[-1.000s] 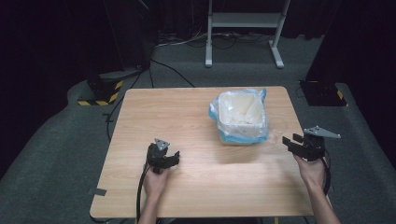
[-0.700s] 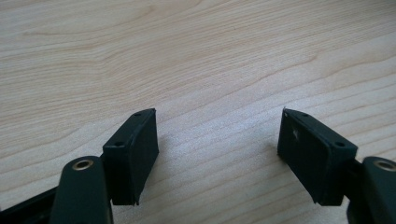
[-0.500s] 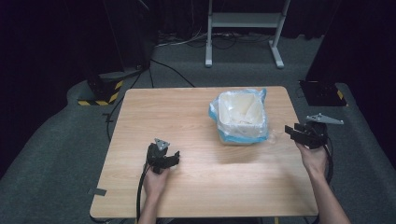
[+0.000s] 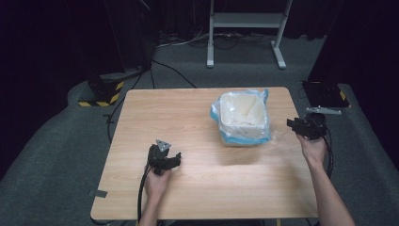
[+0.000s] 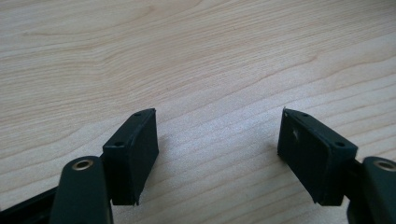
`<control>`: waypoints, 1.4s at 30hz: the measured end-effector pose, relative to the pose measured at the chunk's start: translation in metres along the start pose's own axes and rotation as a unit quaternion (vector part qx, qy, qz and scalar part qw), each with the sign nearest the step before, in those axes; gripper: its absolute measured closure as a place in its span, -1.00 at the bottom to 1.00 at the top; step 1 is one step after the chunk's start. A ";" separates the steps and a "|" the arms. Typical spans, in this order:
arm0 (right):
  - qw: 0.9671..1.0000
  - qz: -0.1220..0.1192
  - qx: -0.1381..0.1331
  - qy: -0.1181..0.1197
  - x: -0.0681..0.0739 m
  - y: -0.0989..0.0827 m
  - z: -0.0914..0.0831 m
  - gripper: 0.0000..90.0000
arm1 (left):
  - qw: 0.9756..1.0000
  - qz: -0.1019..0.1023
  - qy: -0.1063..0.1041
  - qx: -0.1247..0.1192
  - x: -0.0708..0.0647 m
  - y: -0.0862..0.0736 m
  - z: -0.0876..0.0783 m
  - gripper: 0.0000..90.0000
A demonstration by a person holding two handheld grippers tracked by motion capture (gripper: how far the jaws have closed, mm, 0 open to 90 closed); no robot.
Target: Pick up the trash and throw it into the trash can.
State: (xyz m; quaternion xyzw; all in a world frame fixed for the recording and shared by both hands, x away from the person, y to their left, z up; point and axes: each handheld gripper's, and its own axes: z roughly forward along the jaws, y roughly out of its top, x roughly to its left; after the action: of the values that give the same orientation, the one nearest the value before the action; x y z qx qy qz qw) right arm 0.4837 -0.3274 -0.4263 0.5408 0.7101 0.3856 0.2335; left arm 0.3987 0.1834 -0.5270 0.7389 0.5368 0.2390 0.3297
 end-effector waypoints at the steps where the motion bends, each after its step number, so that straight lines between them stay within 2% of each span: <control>1: 1.000 0.000 0.001 0.001 0.000 0.001 0.002 0.37 | 1.000 0.000 0.000 0.000 0.000 0.000 0.000 -0.37; 6: 1.000 -0.010 0.004 -0.004 0.004 0.005 0.010 0.42 | 1.000 0.000 0.000 0.000 0.000 0.000 0.000 -0.37; 11: 1.000 -0.009 0.012 -0.015 0.001 0.005 0.017 0.47 | 1.000 0.000 0.000 0.000 0.000 0.000 0.000 -0.37; 17: 1.000 -0.006 0.030 -0.003 -0.001 0.002 0.022 0.60 | 1.000 0.000 0.000 0.000 0.000 0.000 0.000 -0.37; 22: 0.999 -0.009 0.034 0.004 0.000 0.001 0.026 0.71 | 1.000 0.000 0.000 0.000 0.000 0.000 0.000 -0.37; 23: 0.999 -0.013 0.039 0.005 0.001 0.000 0.029 0.80 | 1.000 0.000 0.001 0.000 0.000 0.000 0.000 -0.37; 26: 0.999 -0.021 0.038 0.004 0.003 0.000 0.030 0.85 | 1.000 0.000 0.000 0.000 0.000 0.000 0.000 -0.37; 29: 0.999 -0.030 0.038 0.002 0.006 0.000 0.029 0.87 | 1.000 0.000 0.000 0.000 0.000 0.000 0.000 -0.37; 33: 0.999 -0.024 0.029 0.008 0.007 0.002 0.026 0.88 | 1.000 0.000 0.000 0.000 0.000 0.000 0.000 -0.37; 36: 0.999 -0.039 0.021 0.005 0.010 0.004 0.015 0.88 | 1.000 0.000 0.000 0.000 0.000 0.000 0.000 -0.37; 40: 0.999 -0.037 0.012 0.012 0.010 0.006 0.003 0.89 | 1.000 0.000 0.000 0.000 0.000 0.000 0.000 -0.37; 42: 0.999 -0.044 0.011 0.010 0.012 0.006 -0.002 0.89 | 1.000 0.000 0.000 0.000 0.000 0.000 0.000 -0.37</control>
State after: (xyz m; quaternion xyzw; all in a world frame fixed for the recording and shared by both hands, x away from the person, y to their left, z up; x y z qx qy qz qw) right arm 0.4823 -0.3161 -0.4192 0.5078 0.7398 0.3723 0.2372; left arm 0.3988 0.1834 -0.5270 0.7391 0.5365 0.2390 0.3298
